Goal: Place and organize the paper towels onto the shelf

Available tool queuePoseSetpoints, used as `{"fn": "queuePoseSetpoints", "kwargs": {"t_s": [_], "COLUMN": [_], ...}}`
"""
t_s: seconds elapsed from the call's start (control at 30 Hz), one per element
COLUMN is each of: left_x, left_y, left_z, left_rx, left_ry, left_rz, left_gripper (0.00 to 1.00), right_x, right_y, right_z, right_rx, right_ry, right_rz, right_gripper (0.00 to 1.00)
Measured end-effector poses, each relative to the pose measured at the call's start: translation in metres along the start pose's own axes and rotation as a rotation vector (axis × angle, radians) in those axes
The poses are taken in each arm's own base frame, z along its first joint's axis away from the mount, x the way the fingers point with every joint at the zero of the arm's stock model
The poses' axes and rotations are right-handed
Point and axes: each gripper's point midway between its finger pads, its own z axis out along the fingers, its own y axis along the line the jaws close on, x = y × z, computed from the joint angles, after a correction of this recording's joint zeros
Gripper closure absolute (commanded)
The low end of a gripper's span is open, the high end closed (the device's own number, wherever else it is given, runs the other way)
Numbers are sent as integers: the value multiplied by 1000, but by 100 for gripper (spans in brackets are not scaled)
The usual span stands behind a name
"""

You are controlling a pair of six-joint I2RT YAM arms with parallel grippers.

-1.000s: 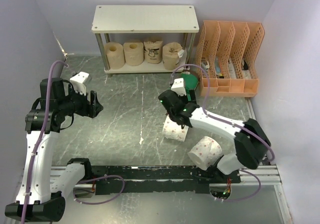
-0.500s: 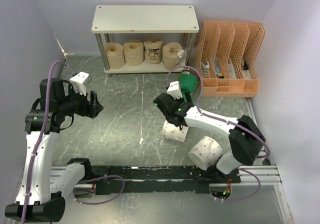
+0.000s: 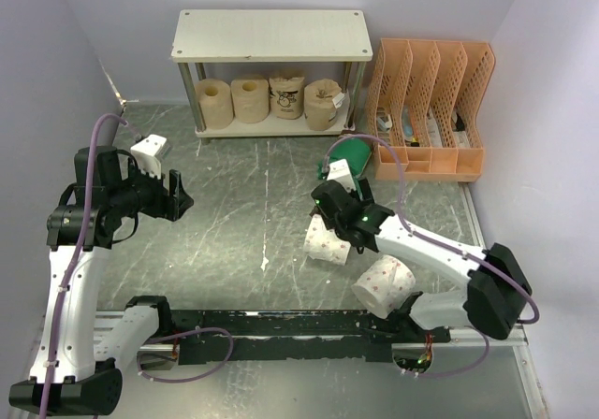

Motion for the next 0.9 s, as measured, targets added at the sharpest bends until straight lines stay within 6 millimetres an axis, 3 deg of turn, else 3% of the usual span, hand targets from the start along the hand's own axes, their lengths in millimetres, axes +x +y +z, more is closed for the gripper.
{"fn": "queuePoseSetpoints", "kwargs": {"t_s": [0.17, 0.3, 0.37, 0.47, 0.7, 0.9], "left_x": [0, 0, 0, 0, 2, 2], "left_y": [0, 0, 0, 0, 2, 3], "left_z": [1, 1, 1, 1, 4, 6], "left_rx": [0, 1, 1, 1, 2, 3], "left_ry": [3, 3, 3, 4, 17, 24], "left_rz": [-1, -2, -2, -2, -8, -12], "left_gripper": [20, 20, 20, 20, 20, 20], "right_x": [18, 16, 15, 14, 12, 11], "right_y": [-2, -2, 0, 4, 19, 23], "right_z": [24, 32, 36, 45, 67, 72], "right_rx": [39, 37, 31, 20, -9, -26], "right_ry": [80, 76, 75, 71, 56, 47], "right_rz": [-61, -50, -47, -44, -67, -87], "right_gripper": [20, 21, 30, 54, 100, 100]}}
